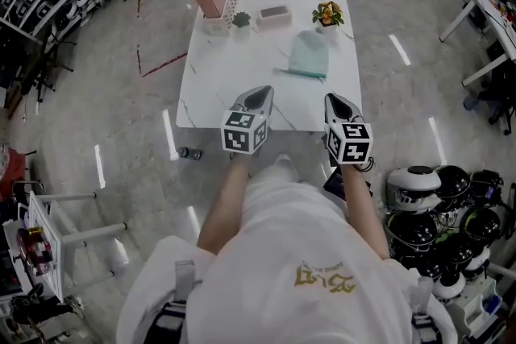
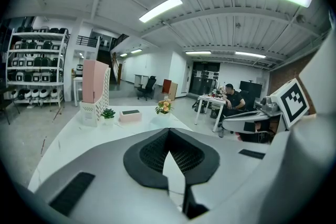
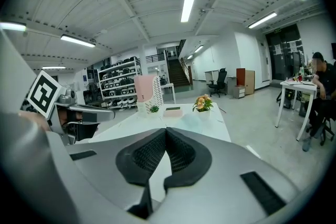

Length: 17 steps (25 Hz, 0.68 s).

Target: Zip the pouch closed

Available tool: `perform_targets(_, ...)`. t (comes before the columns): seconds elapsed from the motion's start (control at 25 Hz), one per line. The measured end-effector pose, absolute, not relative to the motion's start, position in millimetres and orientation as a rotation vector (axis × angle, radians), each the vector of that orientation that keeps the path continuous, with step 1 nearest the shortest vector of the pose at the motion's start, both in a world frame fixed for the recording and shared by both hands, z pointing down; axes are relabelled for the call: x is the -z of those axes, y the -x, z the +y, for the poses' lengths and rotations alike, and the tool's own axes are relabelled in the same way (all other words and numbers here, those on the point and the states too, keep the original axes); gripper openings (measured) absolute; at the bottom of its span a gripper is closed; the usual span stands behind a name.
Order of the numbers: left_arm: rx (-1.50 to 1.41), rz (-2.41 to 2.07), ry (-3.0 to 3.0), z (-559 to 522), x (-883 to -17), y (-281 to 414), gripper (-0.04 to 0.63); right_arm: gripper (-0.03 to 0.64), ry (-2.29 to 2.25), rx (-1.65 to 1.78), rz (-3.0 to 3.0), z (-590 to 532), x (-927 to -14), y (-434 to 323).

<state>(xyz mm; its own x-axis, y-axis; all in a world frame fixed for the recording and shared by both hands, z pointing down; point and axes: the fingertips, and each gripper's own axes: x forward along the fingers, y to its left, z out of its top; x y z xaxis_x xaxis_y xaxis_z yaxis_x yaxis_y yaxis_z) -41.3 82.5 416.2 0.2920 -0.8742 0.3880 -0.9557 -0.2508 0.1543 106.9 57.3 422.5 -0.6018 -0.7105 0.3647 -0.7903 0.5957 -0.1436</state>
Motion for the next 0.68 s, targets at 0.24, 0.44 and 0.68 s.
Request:
perform_targets(0.24,-0.288,-1.661,-2.203,81.6,-410.7,45.8,0.016,0.012,-1.225,-0.421,-2.577,55.4,-418.3,-101.9)
perform_targets(0.44,-0.297,-1.661,-2.199,83.4,-412.4,46.9,0.016,0.012,-1.227,-0.414,-2.579,55.2,-416.3,-100.9)
perform_targets(0.68,-0.290,-1.667,-2.189,84.6,-412.9,51.5,0.016,0.012,-1.232,-0.412,-2.576,56.8,-416.0,-102.5)
